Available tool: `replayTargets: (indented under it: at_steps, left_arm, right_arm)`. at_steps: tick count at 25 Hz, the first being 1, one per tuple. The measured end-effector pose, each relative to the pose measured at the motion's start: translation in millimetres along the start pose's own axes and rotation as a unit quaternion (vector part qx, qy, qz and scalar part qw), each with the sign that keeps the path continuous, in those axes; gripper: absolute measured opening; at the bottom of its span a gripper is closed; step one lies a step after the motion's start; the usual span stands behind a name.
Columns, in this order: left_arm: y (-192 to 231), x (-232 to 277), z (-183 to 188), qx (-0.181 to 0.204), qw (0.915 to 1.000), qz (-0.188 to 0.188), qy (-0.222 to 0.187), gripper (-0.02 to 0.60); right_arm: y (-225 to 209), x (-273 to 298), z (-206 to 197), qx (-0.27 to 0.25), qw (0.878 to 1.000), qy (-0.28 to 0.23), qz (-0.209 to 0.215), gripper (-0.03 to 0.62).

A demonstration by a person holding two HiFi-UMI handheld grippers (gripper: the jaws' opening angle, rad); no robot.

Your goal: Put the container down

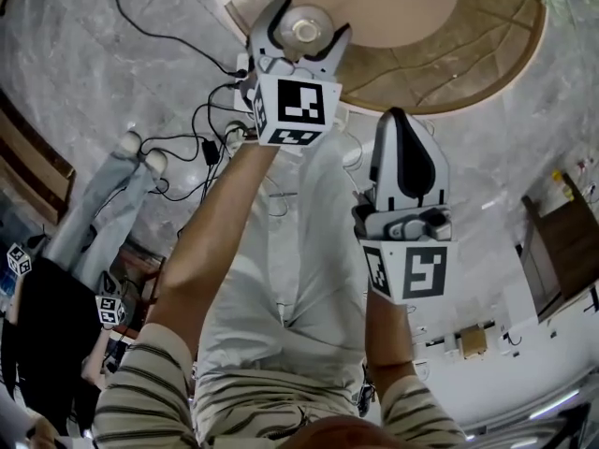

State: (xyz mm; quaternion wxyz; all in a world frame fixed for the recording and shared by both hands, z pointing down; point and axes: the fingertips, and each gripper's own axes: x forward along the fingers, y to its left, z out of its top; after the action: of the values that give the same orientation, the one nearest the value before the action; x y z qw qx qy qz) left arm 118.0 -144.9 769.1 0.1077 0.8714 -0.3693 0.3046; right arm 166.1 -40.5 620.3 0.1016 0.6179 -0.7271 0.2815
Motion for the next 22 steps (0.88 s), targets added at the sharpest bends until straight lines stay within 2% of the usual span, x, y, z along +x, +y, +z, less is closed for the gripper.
replayTargets:
  at_steps: [2,6,10,17,22]
  left_arm:
    - [-2,-3,0,-0.005,0.9999,-0.011,0.002,0.398]
    - [0,-28,5,-0.002,1.0000,-0.008,0.000,0.400]
    - [-1,-66,28,-0.008,0.9999,-0.001,-0.014,0.397]
    - [8,-156,77,-0.051,0.9978,-0.004,-0.042,0.341]
    - [6,-222,116,-0.054,0.9966,-0.017,-0.060,0.298]
  right_arm:
    - [3,-4,5,-0.005,1.000,-0.004,-0.001,0.008]
    - [14,-12,16,-0.013,1.000,-0.014,0.006,0.008]
    - [24,-31,39,-0.017,0.999,-0.033,0.002,0.008]
    - [63,-66,78,-0.027,0.998,-0.060,0.004,0.008]
    - [95,-98,106,-0.029,0.997,-0.078,-0.002,0.008]
